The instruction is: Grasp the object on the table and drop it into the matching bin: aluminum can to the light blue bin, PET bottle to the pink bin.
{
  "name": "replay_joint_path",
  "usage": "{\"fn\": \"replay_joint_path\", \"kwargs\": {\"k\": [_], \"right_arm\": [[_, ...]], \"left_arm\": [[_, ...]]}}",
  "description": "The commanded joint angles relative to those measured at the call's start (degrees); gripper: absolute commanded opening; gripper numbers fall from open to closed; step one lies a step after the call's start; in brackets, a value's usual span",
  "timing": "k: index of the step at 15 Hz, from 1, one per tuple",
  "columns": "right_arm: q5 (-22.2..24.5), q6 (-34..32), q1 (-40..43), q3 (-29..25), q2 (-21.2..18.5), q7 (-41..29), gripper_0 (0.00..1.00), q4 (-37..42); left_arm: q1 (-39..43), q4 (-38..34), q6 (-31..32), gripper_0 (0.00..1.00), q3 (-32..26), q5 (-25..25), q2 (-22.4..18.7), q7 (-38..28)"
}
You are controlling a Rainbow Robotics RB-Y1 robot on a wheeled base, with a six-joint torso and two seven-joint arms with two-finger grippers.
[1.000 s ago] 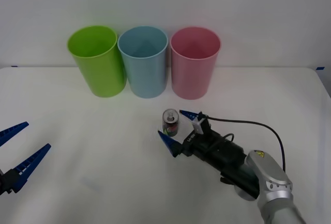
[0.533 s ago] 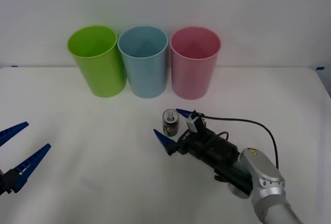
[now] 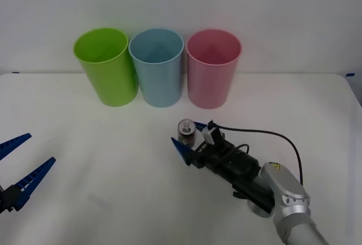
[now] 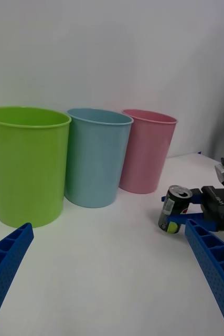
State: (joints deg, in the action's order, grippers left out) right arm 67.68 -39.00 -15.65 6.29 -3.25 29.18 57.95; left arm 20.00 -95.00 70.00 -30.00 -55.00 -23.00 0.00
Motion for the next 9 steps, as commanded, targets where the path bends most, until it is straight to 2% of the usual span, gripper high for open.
{"fn": "replay_joint_path", "kwargs": {"k": [1,9], "right_arm": [[-0.18,0.24,0.0,0.13,0.0,0.0,0.0,-0.03],[-1.5,-1.16,0.0,0.48,0.0,0.18,0.0,0.15]], "left_arm": [[0.0,0.0,0.0,1.0,0.0,0.0,0.0,0.0],[0.0,0.0,0.0,1.0,0.0,0.0,0.0,0.0]]}}
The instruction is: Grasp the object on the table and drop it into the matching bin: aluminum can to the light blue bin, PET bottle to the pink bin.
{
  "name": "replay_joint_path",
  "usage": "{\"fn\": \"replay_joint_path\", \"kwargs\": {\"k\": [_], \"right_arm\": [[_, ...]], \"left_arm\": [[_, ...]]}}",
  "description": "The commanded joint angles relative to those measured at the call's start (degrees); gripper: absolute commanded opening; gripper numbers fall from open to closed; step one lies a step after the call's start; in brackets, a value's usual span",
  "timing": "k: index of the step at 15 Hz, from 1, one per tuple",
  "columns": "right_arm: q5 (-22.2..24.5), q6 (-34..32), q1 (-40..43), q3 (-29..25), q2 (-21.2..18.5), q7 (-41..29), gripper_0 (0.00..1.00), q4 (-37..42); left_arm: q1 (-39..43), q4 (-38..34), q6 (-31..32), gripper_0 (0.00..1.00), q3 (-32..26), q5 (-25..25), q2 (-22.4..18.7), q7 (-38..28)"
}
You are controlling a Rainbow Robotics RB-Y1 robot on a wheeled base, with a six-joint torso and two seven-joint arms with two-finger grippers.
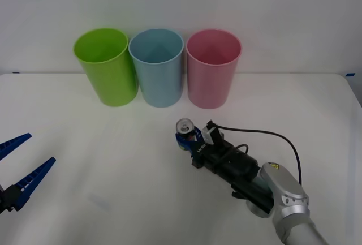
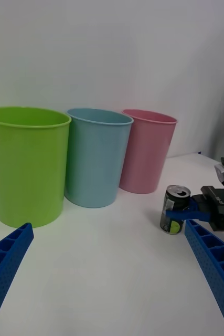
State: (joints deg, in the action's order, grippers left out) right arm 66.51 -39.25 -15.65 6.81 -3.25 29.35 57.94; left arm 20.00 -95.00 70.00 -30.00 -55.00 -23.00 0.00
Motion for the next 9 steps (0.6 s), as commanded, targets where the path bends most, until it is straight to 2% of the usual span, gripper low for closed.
{"fn": "replay_joint_path", "kwargs": {"k": [1,4,9], "right_arm": [[-0.42,-1.35,0.09,-0.05,0.0,-0.17,0.0,0.33],[-0.77,-2.49,1.23,0.04,-0.27,-0.7,0.0,3.49],[-0.68,-1.97,5.01,1.45,-1.76,-2.98,0.0,13.51]], "left_arm": [[0.0,0.0,0.0,1.0,0.0,0.0,0.0,0.0],[0.0,0.0,0.0,1.0,0.0,0.0,0.0,0.0],[0.0,0.0,0.0,1.0,0.0,0.0,0.0,0.0]]}}
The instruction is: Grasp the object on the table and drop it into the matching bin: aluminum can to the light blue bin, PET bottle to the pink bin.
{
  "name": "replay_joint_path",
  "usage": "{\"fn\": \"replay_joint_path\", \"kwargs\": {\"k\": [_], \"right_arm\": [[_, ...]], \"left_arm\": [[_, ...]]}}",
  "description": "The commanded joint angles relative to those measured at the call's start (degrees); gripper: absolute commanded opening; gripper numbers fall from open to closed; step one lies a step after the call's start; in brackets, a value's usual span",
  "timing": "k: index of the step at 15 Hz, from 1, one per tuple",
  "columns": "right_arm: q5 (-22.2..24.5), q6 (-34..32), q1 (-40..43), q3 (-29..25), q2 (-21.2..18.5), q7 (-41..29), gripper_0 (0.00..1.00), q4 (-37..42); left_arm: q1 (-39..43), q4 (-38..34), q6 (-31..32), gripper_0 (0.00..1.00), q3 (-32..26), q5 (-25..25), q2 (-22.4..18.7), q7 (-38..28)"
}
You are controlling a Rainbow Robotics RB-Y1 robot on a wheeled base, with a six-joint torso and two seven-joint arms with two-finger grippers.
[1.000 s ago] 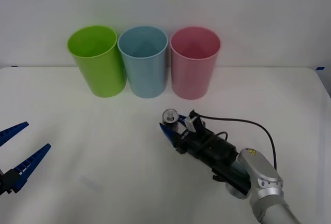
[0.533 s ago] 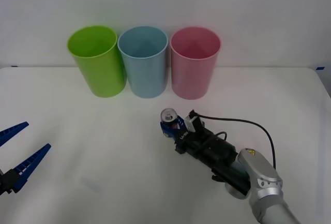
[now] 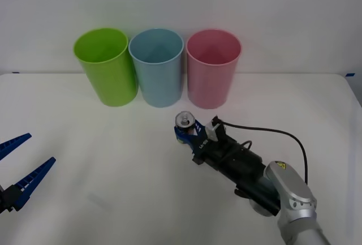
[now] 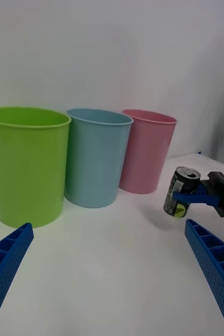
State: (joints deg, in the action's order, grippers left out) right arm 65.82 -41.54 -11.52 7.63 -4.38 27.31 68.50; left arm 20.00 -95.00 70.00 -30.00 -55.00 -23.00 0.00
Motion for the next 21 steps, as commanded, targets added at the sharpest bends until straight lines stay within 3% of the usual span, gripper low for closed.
{"fn": "replay_joint_path", "kwargs": {"k": [1,13,21], "right_arm": [[0.01,0.4,0.97,1.07,-1.07,-3.5,0.0,4.45],[0.37,0.76,0.7,4.85,-11.79,-31.36,0.0,22.65],[1.25,1.46,-6.41,5.11,-15.4,-36.89,0.0,24.67]], "left_arm": [[0.0,0.0,0.0,1.0,0.0,0.0,0.0,0.0],[0.0,0.0,0.0,1.0,0.0,0.0,0.0,0.0],[0.0,0.0,0.0,1.0,0.0,0.0,0.0,0.0]]}}
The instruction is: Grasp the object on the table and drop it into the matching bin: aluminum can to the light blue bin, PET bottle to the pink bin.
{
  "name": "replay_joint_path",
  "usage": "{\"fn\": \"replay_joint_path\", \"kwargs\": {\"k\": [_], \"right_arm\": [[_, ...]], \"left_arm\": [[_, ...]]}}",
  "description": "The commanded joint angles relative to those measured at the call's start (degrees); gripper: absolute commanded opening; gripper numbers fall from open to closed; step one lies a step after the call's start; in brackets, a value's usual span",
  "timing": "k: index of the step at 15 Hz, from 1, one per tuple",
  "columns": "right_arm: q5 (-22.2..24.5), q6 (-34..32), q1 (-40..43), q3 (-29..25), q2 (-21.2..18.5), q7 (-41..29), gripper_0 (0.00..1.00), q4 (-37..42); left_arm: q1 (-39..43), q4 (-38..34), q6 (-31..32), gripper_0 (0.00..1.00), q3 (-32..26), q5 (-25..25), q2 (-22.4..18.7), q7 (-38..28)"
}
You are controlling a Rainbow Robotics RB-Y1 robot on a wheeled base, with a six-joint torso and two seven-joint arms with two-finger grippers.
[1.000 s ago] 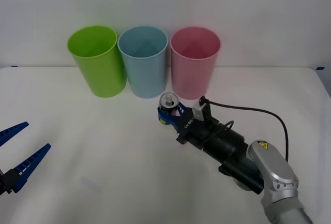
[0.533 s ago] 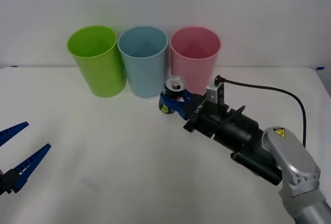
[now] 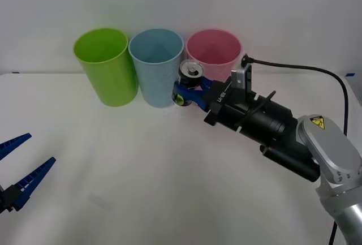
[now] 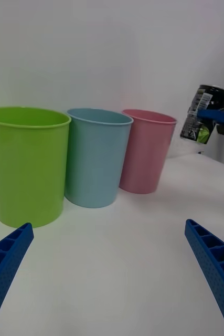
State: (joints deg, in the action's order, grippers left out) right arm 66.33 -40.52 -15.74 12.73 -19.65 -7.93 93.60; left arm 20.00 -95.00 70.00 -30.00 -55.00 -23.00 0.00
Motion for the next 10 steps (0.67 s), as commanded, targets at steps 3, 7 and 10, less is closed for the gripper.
{"fn": "replay_joint_path", "kwargs": {"k": [3,7,10], "right_arm": [[1.79,0.44,-6.67,0.01,0.13,-5.61,0.0,-2.9],[3.37,0.88,-13.18,-0.43,2.42,-5.69,0.0,-9.75],[7.32,1.59,-17.39,-2.8,6.11,-5.87,0.0,-14.85]], "left_arm": [[0.0,0.0,0.0,1.0,0.0,0.0,0.0,0.0],[0.0,0.0,0.0,1.0,0.0,0.0,0.0,0.0],[0.0,0.0,0.0,1.0,0.0,0.0,0.0,0.0]]}}
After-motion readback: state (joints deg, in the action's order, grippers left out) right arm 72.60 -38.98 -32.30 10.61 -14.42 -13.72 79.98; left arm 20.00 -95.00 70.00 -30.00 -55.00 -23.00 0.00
